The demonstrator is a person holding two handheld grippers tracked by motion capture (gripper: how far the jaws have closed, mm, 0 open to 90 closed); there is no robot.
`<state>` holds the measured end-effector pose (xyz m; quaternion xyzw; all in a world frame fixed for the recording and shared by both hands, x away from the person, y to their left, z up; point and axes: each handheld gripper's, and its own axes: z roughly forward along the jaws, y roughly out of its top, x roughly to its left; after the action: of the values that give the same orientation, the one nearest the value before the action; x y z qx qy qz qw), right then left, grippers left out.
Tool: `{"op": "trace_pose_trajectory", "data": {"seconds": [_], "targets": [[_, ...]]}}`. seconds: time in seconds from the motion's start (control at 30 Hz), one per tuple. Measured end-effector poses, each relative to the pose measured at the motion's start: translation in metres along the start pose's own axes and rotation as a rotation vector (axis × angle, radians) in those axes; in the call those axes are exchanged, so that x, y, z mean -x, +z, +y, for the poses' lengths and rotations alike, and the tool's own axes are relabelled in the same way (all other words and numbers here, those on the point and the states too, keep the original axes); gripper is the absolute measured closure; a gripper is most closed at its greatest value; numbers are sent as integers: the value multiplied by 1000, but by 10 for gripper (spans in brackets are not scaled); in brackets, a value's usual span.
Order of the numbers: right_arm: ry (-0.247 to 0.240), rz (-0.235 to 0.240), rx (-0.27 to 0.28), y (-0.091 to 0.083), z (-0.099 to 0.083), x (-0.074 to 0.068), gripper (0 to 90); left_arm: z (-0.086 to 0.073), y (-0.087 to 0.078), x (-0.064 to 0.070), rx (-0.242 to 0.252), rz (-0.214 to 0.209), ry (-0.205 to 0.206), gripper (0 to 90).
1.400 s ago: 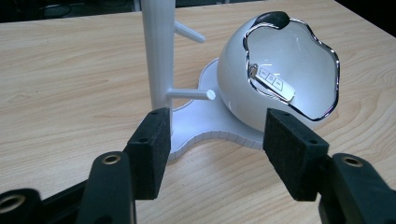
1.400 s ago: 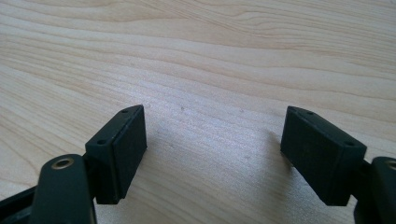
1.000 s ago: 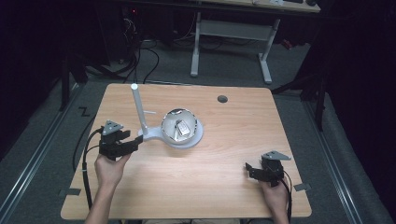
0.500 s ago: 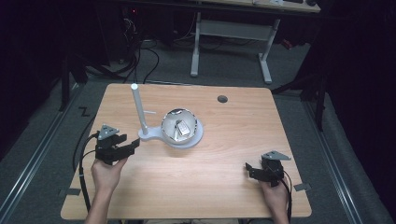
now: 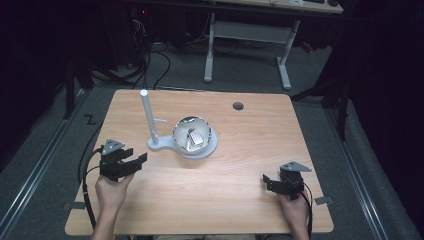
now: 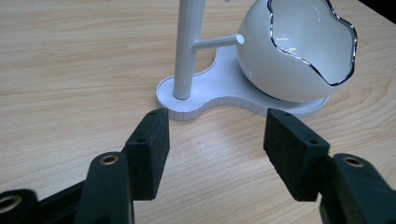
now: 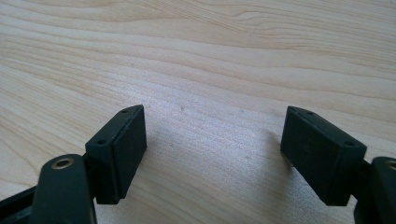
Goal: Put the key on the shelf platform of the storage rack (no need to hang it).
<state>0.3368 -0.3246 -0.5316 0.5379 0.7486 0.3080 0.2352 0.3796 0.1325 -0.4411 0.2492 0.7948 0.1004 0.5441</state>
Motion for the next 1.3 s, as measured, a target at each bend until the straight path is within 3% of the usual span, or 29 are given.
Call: {"op": "trace_pose_trajectory", "data": {"seconds": [0.03, 0.1, 0.13, 0.33, 0.43, 0.47, 0.63, 0.97, 1.0, 1.07, 1.3], "targets": [[-1, 0, 1, 0, 0, 0, 229, 0, 0, -2, 4, -2, 17, 411], [0, 0, 0, 0, 0, 0, 228, 1, -1, -3, 1, 2, -6, 410], [-1, 0, 0, 0, 0, 0, 229, 1, -1, -5, 1, -6, 14, 410], [0, 0, 0, 0, 0, 0, 228, 2, -3, -9, 0, -5, 14, 408], [0, 0, 0, 0, 0, 0, 229, 1, -3, -11, 2, 11, -20, 407], [0, 0, 0, 0, 0, 0, 228, 2, -3, -13, 0, 3, -2, 407], [0, 0, 0, 0, 0, 0, 229, 1, -3, -16, -4, 8, -2, 406], [1, -1, 0, 0, 0, 0, 229, -2, -4, -25, -8, 31, -31, 405], [1, -1, 0, 0, 0, 0, 229, -2, -3, -27, -11, 18, -8, 405], [1, -1, 0, 0, 0, 0, 229, -3, -4, -28, -9, 31, -27, 405], [1, -1, 0, 0, 0, 0, 229, -5, -3, -34, -16, 35, -36, 405]]}}
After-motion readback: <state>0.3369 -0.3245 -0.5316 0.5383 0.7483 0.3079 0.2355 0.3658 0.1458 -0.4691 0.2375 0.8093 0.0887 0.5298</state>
